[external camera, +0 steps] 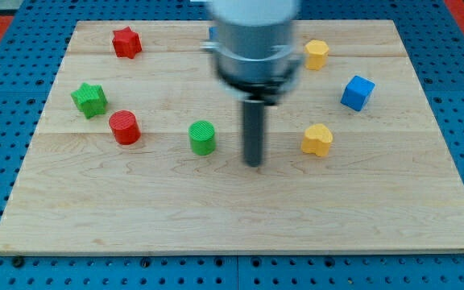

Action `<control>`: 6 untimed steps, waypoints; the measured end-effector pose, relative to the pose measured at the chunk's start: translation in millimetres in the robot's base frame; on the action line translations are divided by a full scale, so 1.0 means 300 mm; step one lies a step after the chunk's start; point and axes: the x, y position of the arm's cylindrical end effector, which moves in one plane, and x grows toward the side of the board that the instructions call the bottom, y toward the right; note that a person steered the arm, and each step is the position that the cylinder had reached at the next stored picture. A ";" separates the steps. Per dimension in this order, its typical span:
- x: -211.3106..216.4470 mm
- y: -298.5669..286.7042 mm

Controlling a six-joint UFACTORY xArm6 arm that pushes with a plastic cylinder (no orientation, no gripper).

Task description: Move the yellow heart diagonally to the green circle

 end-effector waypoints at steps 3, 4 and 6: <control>-0.076 0.229; -0.169 0.214; -0.201 0.161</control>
